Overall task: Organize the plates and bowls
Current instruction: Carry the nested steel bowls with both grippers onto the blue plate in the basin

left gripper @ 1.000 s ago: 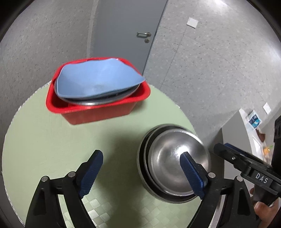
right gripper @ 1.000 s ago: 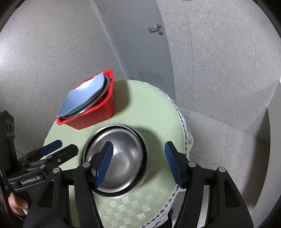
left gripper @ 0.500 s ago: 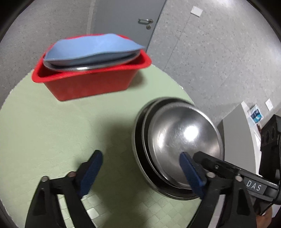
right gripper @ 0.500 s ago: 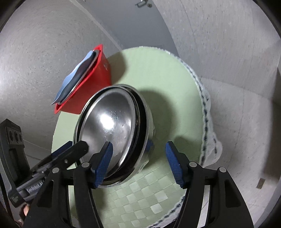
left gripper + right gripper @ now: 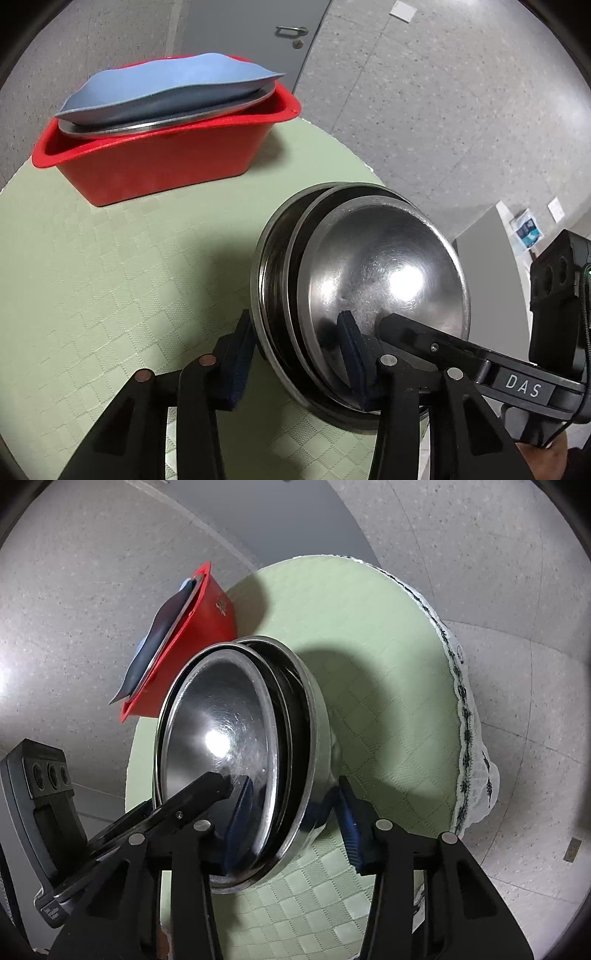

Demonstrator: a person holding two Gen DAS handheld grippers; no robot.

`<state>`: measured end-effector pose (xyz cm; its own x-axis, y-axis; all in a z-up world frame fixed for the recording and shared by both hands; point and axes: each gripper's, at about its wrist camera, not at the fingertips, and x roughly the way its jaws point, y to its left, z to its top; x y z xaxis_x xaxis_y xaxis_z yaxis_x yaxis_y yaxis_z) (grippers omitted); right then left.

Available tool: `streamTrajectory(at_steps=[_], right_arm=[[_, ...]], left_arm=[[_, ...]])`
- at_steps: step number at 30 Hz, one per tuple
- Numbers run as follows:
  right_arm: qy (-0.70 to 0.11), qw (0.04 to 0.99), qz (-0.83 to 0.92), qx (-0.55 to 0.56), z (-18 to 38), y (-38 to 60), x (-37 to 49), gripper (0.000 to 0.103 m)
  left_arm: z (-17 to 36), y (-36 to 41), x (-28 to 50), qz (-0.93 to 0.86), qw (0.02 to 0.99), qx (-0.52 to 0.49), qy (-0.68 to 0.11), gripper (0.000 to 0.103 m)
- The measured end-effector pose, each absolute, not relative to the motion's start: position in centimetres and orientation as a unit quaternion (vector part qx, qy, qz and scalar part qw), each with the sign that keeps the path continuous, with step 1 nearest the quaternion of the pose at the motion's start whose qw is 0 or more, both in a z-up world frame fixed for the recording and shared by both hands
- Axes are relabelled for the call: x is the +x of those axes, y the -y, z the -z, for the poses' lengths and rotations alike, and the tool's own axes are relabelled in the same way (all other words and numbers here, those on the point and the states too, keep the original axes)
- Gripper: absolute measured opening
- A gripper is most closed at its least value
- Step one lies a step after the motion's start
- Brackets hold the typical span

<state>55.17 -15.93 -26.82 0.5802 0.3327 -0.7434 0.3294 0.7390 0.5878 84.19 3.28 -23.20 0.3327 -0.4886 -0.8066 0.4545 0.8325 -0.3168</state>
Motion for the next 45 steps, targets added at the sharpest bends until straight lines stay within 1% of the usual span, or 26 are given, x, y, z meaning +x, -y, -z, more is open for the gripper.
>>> streamTrajectory(at_steps=[2, 6, 15, 17, 21, 22, 26, 30, 34, 40, 45], right_arm=[[-0.457, 0.814, -0.001, 0.359, 26.5, 16.0, 55.1, 0.042], [-0.446, 0.822, -0.003, 0.353, 25.1, 16.0, 55.6, 0.041], [-0.411, 0.848, -0.023, 0.334, 19.1, 16.0, 57.4, 0.041], [-0.405, 0.852, -0.031, 0.330, 17.6, 15.8, 58.6, 0.041], [-0.397, 0.858, -0.046, 0.322, 15.5, 15.4, 61.7, 0.041], [-0.396, 0.859, -0.053, 0.319, 15.0, 15.3, 62.9, 0.041], [-0.399, 0.859, -0.076, 0.312, 14.0, 14.2, 67.0, 0.041], [-0.409, 0.855, -0.099, 0.302, 13.8, 12.6, 71.2, 0.041], [-0.435, 0.844, -0.110, 0.294, 15.2, 11.6, 74.8, 0.040], [-0.472, 0.829, -0.107, 0.279, 17.9, 10.1, 77.5, 0.040], [-0.490, 0.822, -0.101, 0.274, 19.5, 10.3, 78.5, 0.040]], left_arm=[[22.7, -3.5, 83.9, 0.291, 0.821, -0.013, -0.490, 0.038], [21.1, -4.5, 82.8, 0.298, 0.831, -0.010, -0.470, 0.039], [15.2, -7.6, 83.0, 0.298, 0.856, -0.046, -0.419, 0.038], [14.2, -8.3, 83.5, 0.296, 0.860, -0.054, -0.414, 0.038], [12.3, -10.3, 85.5, 0.280, 0.865, -0.071, -0.410, 0.034], [12.0, -10.8, 86.0, 0.274, 0.868, -0.072, -0.409, 0.032], [11.2, -13.3, 88.4, 0.247, 0.877, -0.082, -0.404, 0.032], [11.4, -14.1, 91.0, 0.222, 0.878, -0.095, -0.413, 0.032], [13.2, -14.7, 93.6, 0.200, 0.871, -0.099, -0.438, 0.032], [15.9, -15.1, 96.8, 0.180, 0.854, -0.109, -0.476, 0.033], [16.2, -14.4, 99.5, 0.178, 0.845, -0.113, -0.492, 0.035]])
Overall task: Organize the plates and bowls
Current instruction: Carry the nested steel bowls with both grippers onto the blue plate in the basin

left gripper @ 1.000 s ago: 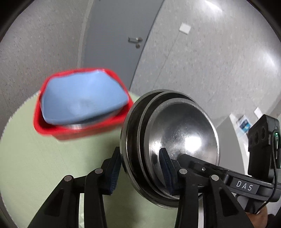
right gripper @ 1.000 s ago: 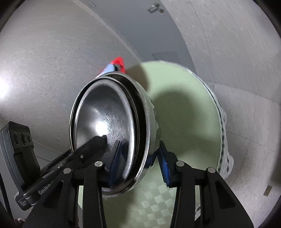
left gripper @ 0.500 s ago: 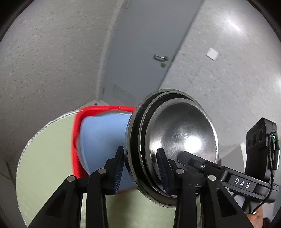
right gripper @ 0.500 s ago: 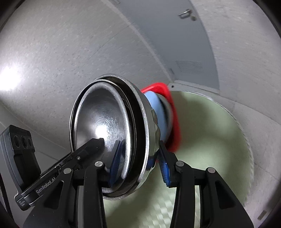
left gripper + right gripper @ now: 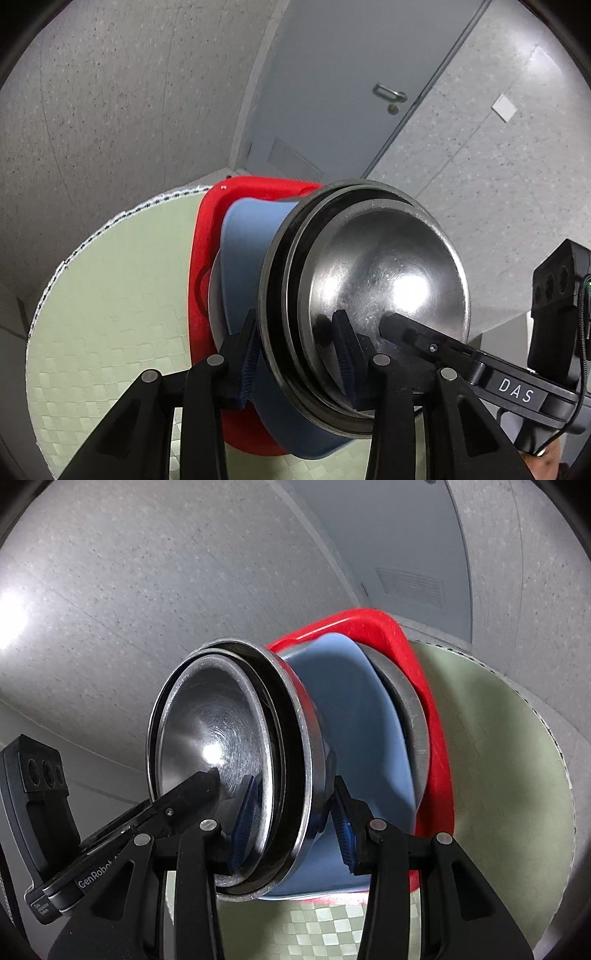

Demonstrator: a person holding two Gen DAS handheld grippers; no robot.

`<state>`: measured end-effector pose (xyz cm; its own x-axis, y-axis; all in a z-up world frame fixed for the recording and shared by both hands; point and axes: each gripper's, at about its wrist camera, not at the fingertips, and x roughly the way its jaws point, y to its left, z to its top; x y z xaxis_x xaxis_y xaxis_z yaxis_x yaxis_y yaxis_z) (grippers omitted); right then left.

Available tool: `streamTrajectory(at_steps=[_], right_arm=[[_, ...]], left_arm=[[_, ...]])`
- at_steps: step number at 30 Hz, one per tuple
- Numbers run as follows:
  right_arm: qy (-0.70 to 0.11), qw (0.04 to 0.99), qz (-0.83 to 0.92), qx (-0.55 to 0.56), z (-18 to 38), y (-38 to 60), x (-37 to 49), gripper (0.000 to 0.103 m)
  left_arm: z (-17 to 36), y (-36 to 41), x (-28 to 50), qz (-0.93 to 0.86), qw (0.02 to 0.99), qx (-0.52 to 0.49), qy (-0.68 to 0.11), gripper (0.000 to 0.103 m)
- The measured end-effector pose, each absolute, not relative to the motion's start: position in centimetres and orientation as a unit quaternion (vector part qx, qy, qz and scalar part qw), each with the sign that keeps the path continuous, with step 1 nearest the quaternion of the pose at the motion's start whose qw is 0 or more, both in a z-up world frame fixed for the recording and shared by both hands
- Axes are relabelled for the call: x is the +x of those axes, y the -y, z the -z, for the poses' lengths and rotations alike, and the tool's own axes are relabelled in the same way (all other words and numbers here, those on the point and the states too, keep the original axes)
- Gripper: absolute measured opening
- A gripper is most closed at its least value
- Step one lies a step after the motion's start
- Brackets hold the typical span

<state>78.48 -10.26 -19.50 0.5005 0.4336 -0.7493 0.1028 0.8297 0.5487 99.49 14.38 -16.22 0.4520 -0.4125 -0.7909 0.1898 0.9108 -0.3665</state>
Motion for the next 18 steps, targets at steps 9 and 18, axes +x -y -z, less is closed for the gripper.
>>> streamTrajectory(at_steps=[9, 18], right_arm=[[-0.509, 0.820, -0.072, 0.254, 19.2, 9.7, 79.3, 0.043], [-0.500, 0.827, -0.050, 0.251, 18.0, 10.0, 78.7, 0.058]], left_arm=[[16.9, -12.7, 101.2, 0.178, 0.843, -0.097, -0.499, 0.038], [16.2, -12.9, 100.6, 0.186, 0.847, -0.095, -0.488, 0.051]])
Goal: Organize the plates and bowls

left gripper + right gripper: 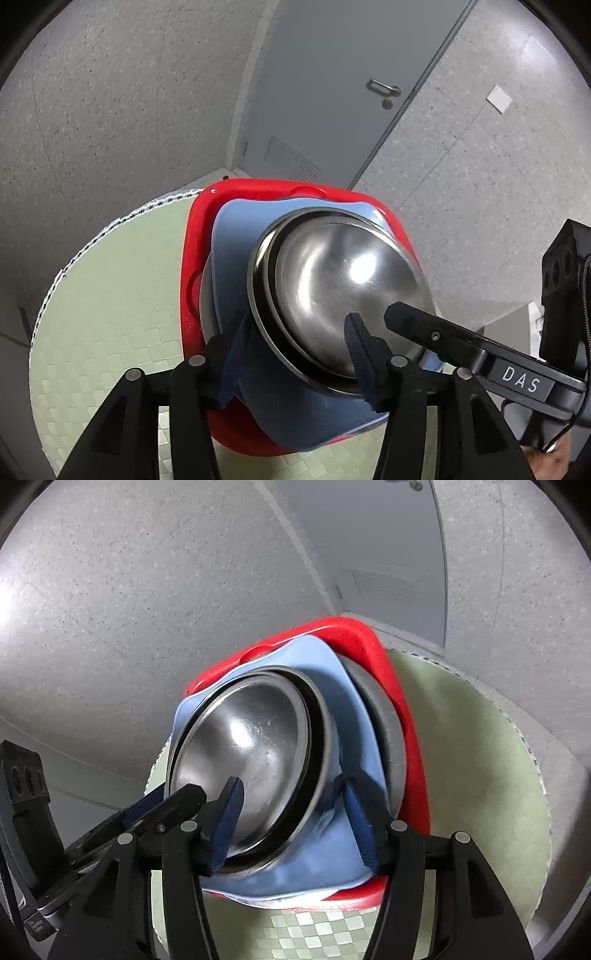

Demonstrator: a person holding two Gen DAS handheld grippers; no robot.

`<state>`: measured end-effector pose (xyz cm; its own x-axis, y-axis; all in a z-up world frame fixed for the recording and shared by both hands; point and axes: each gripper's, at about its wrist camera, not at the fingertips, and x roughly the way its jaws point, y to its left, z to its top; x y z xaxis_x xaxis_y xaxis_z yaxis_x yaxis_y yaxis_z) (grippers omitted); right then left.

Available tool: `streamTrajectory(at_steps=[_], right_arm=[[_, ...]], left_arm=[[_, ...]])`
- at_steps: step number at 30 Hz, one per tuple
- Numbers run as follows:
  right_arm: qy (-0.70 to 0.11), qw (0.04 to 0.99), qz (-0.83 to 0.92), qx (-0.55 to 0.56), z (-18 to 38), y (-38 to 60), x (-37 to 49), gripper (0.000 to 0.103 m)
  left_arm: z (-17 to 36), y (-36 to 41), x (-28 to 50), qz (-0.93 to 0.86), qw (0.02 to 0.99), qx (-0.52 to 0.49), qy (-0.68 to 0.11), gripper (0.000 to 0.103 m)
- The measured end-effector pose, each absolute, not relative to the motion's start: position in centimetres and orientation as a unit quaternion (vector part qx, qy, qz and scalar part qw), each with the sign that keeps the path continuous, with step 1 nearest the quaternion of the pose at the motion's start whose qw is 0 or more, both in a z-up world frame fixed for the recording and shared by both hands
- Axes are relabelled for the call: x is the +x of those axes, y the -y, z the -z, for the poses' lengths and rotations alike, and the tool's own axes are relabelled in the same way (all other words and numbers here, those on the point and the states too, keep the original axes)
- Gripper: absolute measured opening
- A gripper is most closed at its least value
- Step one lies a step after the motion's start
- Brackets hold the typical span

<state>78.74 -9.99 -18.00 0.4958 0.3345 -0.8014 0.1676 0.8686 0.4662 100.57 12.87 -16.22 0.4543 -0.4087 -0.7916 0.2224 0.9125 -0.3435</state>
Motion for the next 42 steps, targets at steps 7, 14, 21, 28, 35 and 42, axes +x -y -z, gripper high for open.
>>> streamTrajectory(at_steps=[7, 14, 21, 28, 35, 42], right_arm=[[-0.469, 0.845, -0.033, 0.253, 16.2, 10.1, 77.0, 0.062], [-0.416, 0.884, -0.004, 0.213, 12.8, 7.7, 71.6, 0.074], [-0.360, 0.916, 0.040, 0.175, 10.2, 4.8, 62.9, 0.095], [-0.319, 0.936, 0.045, 0.144, 8.4, 3.4, 53.5, 0.101], [-0.287, 0.953, 0.029, 0.096, 7.7, 4.3, 43.0, 0.103], [-0.269, 0.960, 0.015, 0.072, 7.4, 5.6, 32.1, 0.103]], left_arm=[[14.3, -14.8, 97.6, 0.190, 0.863, -0.096, -0.459, 0.080], [11.9, -17.8, 91.4, 0.176, 0.894, -0.066, -0.408, 0.096], [9.7, -21.1, 81.2, 0.146, 0.936, -0.007, -0.321, 0.102], [8.7, -23.0, 69.5, 0.129, 0.952, 0.003, -0.276, 0.102], [9.7, -22.6, 54.8, 0.104, 0.957, -0.019, -0.269, 0.102], [9.3, -20.8, 40.0, 0.086, 0.965, -0.024, -0.246, 0.102]])
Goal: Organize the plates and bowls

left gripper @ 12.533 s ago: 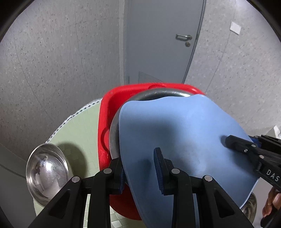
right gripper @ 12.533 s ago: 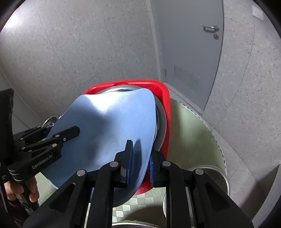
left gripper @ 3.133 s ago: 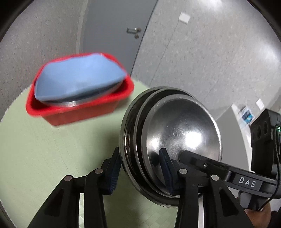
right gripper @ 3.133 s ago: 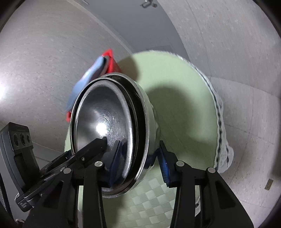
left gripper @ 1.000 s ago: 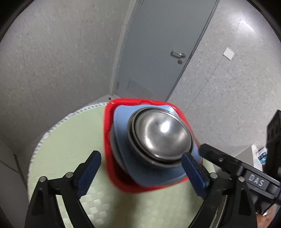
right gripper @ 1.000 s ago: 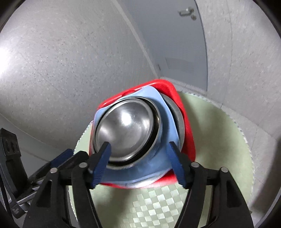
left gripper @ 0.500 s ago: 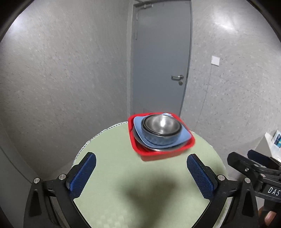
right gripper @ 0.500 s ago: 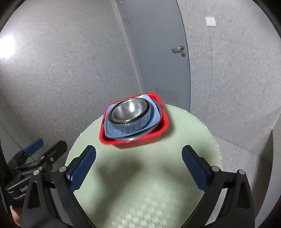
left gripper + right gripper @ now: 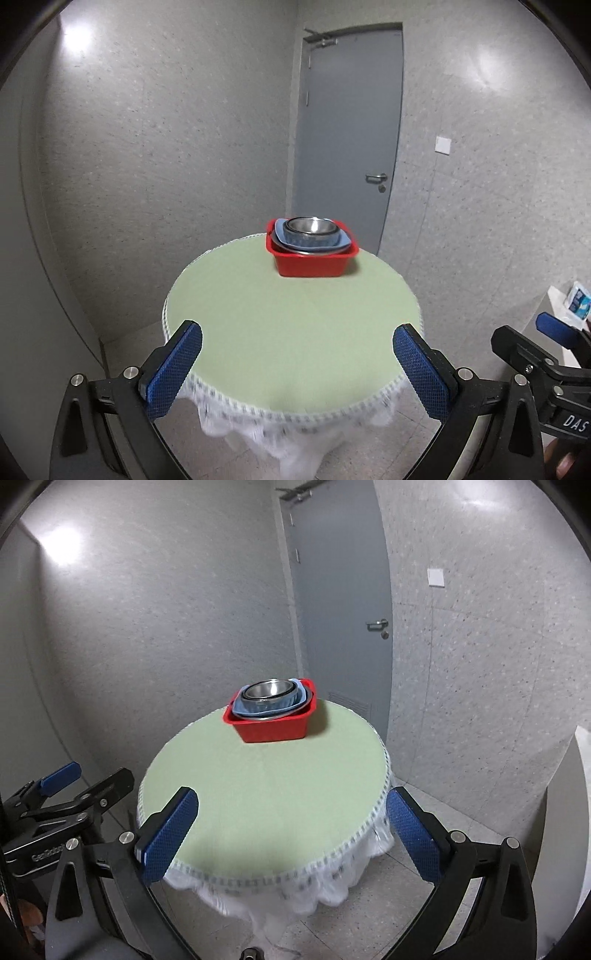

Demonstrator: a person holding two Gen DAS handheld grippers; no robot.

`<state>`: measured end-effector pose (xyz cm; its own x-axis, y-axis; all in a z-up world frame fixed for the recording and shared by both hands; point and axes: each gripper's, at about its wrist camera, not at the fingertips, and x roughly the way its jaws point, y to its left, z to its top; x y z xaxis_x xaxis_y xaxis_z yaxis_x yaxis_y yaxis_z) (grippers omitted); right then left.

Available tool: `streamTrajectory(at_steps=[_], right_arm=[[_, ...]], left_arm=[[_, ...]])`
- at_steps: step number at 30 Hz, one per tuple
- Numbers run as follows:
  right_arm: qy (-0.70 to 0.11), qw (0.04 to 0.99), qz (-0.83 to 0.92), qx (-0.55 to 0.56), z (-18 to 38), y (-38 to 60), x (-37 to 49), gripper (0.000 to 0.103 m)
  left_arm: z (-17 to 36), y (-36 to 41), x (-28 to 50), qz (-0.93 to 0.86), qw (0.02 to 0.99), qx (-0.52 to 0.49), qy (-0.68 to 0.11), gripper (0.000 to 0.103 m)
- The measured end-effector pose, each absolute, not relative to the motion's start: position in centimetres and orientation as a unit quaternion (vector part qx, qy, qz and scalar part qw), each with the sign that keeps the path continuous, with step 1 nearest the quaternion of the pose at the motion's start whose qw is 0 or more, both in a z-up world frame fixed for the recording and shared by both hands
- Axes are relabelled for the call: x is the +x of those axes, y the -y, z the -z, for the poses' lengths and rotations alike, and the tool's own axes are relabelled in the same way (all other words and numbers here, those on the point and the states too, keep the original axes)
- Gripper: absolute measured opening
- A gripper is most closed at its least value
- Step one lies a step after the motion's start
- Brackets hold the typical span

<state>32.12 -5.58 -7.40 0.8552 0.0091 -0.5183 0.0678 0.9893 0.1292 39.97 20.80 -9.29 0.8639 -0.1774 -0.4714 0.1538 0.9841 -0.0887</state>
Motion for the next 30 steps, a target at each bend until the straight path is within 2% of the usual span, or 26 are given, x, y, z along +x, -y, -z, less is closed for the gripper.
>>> streamTrajectory(at_steps=[11, 18, 26, 30], right_arm=[[-0.232, 0.971, 0.035, 0.046, 6.2, 3.9, 19.0, 0.103], [-0.199, 0.978, 0.062, 0.033, 7.1, 0.6, 12.4, 0.103], [-0.191, 0.978, 0.073, 0.045, 9.1, -1.8, 7.1, 0.103], [-0.186, 0.978, 0.079, 0.044, 10.1, -2.8, 5.2, 0.103]], left_arm=[[7.8, -20.5, 21.1, 0.093, 0.977, 0.005, -0.194, 0.102], [9.6, -23.0, 11.5, 0.094, 0.982, 0.028, -0.159, 0.102], [12.8, -25.7, 6.0, 0.096, 0.983, 0.030, -0.154, 0.102], [13.8, -26.5, 5.9, 0.096, 0.984, 0.023, -0.151, 0.102]])
